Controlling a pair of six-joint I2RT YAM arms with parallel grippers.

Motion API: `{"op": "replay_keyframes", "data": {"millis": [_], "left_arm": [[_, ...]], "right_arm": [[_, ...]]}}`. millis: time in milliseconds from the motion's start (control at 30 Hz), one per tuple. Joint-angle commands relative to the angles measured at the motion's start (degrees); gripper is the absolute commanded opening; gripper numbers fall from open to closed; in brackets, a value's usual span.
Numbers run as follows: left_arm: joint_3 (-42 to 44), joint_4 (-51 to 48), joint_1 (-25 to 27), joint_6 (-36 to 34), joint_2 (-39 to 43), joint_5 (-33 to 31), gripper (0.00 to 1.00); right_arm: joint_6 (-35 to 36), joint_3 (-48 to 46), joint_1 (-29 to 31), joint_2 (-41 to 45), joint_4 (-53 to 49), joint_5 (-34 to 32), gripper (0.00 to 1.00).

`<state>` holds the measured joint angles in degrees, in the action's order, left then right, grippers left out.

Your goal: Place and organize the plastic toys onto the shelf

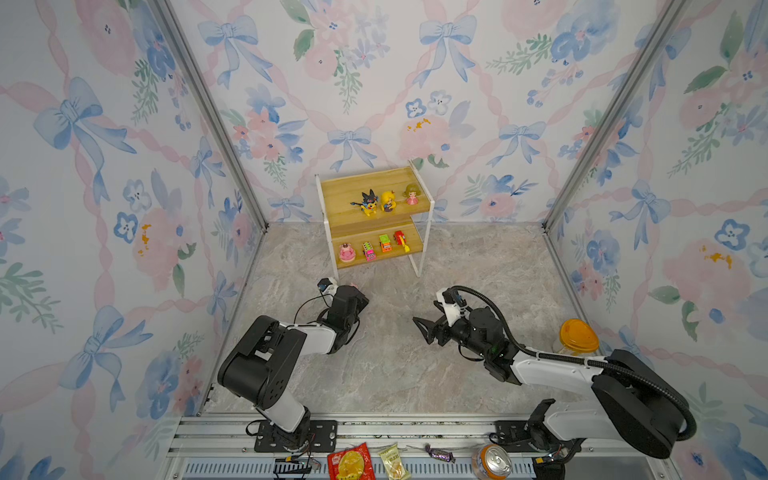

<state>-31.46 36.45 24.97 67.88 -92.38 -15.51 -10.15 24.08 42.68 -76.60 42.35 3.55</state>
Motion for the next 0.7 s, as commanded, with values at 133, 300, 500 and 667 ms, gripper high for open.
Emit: {"op": "replay_keyframes", "data": {"millis": [133,300,500,667], "left_arm": [[-2.70,2.18,0.34,4.67,-2.78,-7.76,0.00],[-4.34,3.46,0.26,6.30,-5.39,-9.16,0.00],[-6.19,3.76,0.25,8.53,-8.13,-11.61,0.00],[-7.25,3.72,0.26,9.20,-9.69,-14.24,0.00]], "right_arm": [[-1.56,-0.91,-0.85,0.42,3.43,2.37,0.92],[-1.68,-1.03,-1.03,0.21,3.84,2.85,0.92],[-2.21,-1.09,-1.29,-0.64,5.01,4.26,0.92],[-2.33,-1.23,-1.46,-0.68,5.59,4.88,0.92]]}}
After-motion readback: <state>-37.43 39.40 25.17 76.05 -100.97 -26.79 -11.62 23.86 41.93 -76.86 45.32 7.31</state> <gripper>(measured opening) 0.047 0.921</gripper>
